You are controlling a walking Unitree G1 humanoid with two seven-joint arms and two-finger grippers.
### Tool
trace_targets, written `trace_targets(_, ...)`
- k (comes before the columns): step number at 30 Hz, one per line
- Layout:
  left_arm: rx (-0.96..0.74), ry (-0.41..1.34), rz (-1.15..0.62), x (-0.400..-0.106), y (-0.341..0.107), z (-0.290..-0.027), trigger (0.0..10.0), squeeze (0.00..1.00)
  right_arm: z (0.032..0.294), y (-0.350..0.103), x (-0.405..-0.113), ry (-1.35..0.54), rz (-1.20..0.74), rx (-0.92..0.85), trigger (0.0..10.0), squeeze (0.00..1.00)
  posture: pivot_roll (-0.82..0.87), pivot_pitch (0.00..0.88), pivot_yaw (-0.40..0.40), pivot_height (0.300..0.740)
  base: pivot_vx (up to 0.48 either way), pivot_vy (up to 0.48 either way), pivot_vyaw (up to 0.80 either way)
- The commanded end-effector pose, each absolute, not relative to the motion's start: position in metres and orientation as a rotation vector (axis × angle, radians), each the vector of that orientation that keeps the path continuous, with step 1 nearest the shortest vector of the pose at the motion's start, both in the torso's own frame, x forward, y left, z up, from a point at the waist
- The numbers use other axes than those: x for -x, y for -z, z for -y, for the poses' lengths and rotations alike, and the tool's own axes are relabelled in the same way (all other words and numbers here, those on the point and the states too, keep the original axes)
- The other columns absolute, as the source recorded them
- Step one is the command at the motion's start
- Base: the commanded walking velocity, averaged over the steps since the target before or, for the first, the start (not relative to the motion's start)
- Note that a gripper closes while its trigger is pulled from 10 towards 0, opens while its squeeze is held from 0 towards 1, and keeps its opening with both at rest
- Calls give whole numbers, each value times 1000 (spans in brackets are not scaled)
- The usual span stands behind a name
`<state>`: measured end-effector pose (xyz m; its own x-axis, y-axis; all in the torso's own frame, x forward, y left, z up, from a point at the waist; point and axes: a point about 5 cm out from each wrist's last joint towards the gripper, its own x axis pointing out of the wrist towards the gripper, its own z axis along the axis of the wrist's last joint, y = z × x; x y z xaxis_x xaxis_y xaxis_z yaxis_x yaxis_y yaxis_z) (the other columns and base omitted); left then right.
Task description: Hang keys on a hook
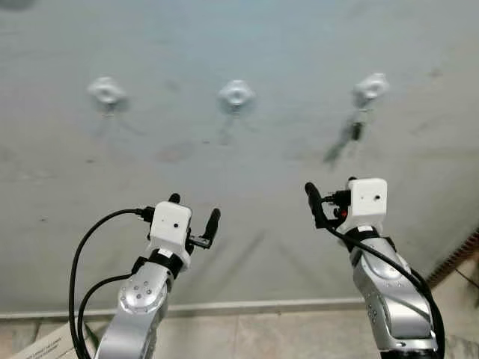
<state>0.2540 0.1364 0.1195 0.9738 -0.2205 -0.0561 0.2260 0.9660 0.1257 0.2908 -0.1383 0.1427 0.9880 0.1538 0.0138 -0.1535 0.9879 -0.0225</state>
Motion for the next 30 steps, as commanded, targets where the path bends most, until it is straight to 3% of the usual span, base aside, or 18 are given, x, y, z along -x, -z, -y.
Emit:
trace_targets(1, -121, 246, -40, -255, -120, -129, 10000, 0, 148, -145, -291, -125, 27, 45, 10000, 0, 64, 0, 9, 740, 0, 0, 0)
trace_targets(12, -120, 256, -31, -258, -121, -126, 10000, 0, 142, -141, -290, -163, -24, 47, 10000, 0, 56, 0, 8, 740, 0, 0, 0)
trace_targets(30, -114, 265, -26, -266, -120, -122, 10000, 0, 145, -145, -294, -169, -20, 50, 10000, 0, 27, 0, 9, 740, -257, 0, 0)
